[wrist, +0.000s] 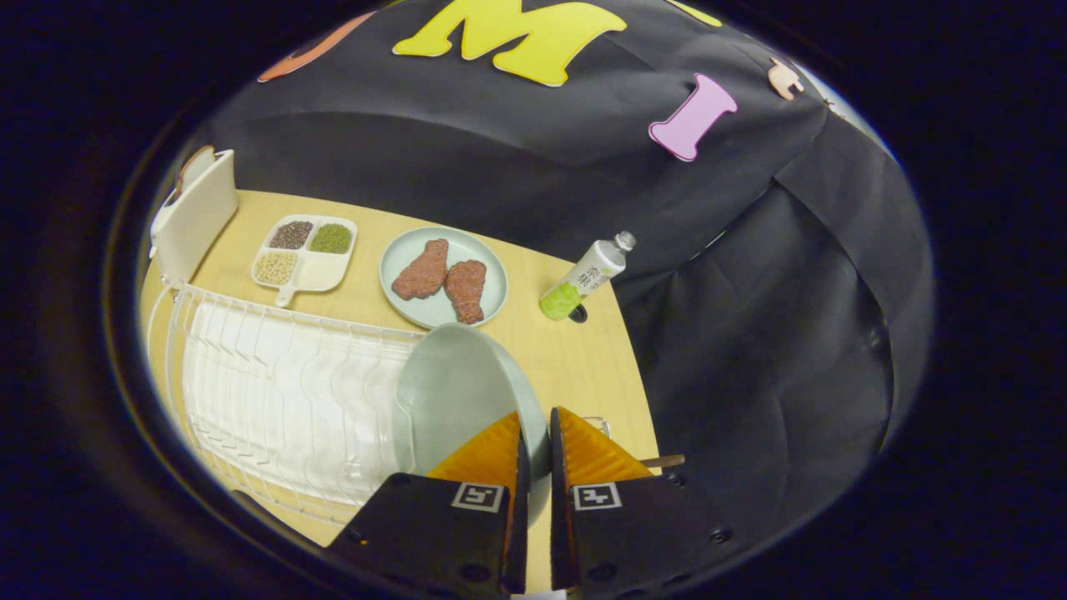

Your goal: Take the plate from the dish rack, then take the spoon from the basket and place it into the plate.

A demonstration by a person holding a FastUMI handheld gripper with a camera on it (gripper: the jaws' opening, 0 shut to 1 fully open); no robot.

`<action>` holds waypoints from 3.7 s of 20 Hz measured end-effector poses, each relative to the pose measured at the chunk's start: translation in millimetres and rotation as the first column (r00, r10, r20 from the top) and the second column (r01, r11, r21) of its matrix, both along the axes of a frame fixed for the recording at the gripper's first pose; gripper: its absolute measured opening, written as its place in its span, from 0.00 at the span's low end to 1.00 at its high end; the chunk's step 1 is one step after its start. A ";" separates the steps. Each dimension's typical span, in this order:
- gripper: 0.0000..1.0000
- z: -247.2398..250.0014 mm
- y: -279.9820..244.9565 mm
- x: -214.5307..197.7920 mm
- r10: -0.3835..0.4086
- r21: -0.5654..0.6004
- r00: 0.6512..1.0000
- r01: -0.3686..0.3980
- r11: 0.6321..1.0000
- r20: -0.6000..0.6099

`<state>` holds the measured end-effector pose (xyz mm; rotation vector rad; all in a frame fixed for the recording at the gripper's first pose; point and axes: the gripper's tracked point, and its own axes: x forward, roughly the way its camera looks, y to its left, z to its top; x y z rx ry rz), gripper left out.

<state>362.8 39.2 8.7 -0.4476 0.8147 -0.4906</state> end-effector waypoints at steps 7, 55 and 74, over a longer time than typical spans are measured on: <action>0.13 42.7 18.3 -18.0 -0.017 -0.216 0.998 0.029 0.976 0.059; 0.15 -225.8 5.8 -208.3 0.274 0.743 0.948 -0.299 0.599 0.161; 0.96 -154.9 -112.3 -161.7 0.246 0.448 0.794 -0.536 0.716 0.557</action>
